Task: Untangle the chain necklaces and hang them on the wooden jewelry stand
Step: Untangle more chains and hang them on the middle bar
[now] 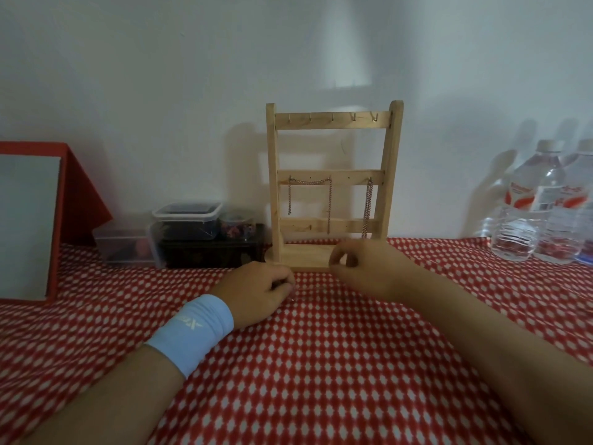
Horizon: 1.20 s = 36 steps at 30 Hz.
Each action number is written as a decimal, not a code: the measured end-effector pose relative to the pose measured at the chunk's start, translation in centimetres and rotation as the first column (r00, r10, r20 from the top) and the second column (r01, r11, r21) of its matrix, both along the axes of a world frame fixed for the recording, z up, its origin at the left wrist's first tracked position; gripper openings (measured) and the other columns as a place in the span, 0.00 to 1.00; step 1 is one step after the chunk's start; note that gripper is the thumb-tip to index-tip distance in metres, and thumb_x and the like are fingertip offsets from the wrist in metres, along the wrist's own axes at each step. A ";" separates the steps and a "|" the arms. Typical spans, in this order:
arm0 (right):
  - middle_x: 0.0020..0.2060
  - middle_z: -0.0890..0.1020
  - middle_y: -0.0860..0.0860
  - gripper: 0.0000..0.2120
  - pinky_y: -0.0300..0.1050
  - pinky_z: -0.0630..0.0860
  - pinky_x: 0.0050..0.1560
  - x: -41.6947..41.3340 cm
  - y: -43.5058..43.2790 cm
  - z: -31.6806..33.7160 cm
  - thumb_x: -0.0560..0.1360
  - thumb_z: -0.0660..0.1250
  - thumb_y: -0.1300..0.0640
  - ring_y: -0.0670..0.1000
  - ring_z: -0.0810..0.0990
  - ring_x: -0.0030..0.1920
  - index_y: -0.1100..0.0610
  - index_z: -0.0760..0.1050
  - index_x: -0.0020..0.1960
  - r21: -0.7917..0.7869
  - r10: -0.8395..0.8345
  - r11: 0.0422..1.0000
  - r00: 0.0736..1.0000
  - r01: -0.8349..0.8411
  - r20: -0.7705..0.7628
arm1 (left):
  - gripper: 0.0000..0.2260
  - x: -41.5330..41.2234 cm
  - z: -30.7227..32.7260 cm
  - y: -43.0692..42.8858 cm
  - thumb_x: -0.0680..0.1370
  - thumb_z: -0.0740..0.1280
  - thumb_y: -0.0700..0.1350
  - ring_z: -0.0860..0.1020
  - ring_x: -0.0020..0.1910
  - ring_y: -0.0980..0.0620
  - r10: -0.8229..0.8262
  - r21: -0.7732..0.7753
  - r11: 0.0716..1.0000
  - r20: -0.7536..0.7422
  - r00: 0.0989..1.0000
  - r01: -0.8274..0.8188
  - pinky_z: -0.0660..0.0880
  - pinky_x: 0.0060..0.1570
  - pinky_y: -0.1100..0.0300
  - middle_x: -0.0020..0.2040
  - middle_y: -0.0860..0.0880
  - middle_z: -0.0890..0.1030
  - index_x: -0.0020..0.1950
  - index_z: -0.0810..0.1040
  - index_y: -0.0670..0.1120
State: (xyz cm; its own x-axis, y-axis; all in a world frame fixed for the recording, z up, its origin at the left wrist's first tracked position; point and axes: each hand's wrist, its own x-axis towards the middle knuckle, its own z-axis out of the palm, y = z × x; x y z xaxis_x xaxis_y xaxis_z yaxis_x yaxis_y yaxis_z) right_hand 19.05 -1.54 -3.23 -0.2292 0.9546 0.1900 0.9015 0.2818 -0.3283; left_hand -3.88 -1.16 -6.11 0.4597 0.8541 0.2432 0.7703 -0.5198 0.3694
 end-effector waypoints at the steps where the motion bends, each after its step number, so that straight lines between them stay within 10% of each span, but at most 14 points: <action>1: 0.44 0.81 0.41 0.11 0.40 0.77 0.47 -0.2 -0.1 0.0 0.79 0.65 0.42 0.42 0.78 0.44 0.46 0.82 0.53 -0.013 -0.003 1.000 0.993 0.005 0.121 | 0.07 0.1 0.0 0.0 0.81 0.63 0.48 0.76 0.45 0.64 -0.010 -0.010 1.000 0.011 1.000 0.010 0.70 0.48 0.69 0.44 0.61 0.79 0.47 0.80 0.55; 5: 0.38 0.82 0.42 0.18 0.38 0.70 0.38 -0.4 -0.4 -0.1 0.77 0.64 0.37 0.42 0.76 0.41 0.48 0.84 0.43 0.013 -0.021 1.000 0.931 0.017 0.365 | 0.08 0.2 0.1 0.1 0.81 0.63 0.46 0.76 0.48 0.65 -0.004 -0.113 0.993 0.077 0.997 0.013 0.69 0.50 0.71 0.46 0.61 0.80 0.49 0.82 0.53; 10: 0.57 0.81 0.47 0.15 0.54 0.64 0.69 -1.2 -0.7 -0.5 0.75 0.65 0.44 0.51 0.72 0.63 0.44 0.82 0.59 0.050 0.091 0.992 0.916 -0.119 0.390 | 0.08 0.7 0.5 0.0 0.81 0.64 0.44 0.79 0.46 0.63 -0.011 -0.173 0.983 0.242 0.970 0.054 0.74 0.54 0.66 0.43 0.58 0.82 0.49 0.82 0.53; 15: 0.53 0.85 0.46 0.12 0.45 0.78 0.61 -2.9 -1.1 -1.4 0.80 0.67 0.53 0.44 0.82 0.54 0.50 0.81 0.62 -0.152 0.264 0.935 0.916 -0.320 -0.301 | 0.05 1.0 1.2 -0.1 0.80 0.65 0.42 0.81 0.40 0.62 0.006 -0.227 0.965 0.510 0.860 0.128 0.74 0.45 0.70 0.38 0.53 0.84 0.49 0.80 0.49; 20: 0.34 0.83 0.49 0.09 0.46 0.80 0.47 -1.9 -0.9 -1.1 0.83 0.66 0.56 0.49 0.81 0.36 0.55 0.83 0.47 -0.176 0.170 0.929 0.798 -0.326 -0.579 | 0.07 0.4 2.2 -0.4 0.82 0.61 0.41 0.81 0.40 0.51 0.263 -0.548 0.742 0.768 0.584 0.386 0.81 0.40 0.52 0.39 0.45 0.81 0.54 0.79 0.42; 25: 0.26 0.80 0.38 0.09 0.30 0.71 0.33 -1.6 -0.7 -1.0 0.83 0.64 0.58 0.36 0.77 0.27 0.58 0.83 0.51 -0.167 0.136 0.940 0.776 -0.297 -0.616 | 0.07 0.3 1.7 -0.3 0.78 0.66 0.35 0.78 0.32 0.54 0.141 -0.509 0.802 0.669 0.729 0.313 0.75 0.29 0.63 0.37 0.47 0.82 0.54 0.79 0.43; 30: 0.44 0.88 0.44 0.08 0.39 0.79 0.55 -1.7 -0.3 -1.5 0.81 0.68 0.54 0.40 0.84 0.46 0.53 0.86 0.50 -0.088 0.134 0.970 0.797 -0.228 -0.590 | 0.06 0.5 1.3 0.0 0.76 0.70 0.39 0.81 0.37 0.64 0.038 -0.249 0.962 0.532 0.846 0.113 0.75 0.40 0.70 0.38 0.54 0.83 0.49 0.82 0.50; 36: 0.44 0.87 0.44 0.08 0.35 0.77 0.52 -1.7 -0.2 -1.9 0.81 0.68 0.53 0.39 0.84 0.46 0.52 0.86 0.47 -0.073 0.126 0.974 0.780 -0.215 -0.612 | 0.05 1.0 0.3 0.0 0.76 0.72 0.46 0.79 0.45 0.66 -0.013 0.021 1.000 0.442 0.897 0.004 0.73 0.47 0.74 0.44 0.60 0.83 0.49 0.83 0.55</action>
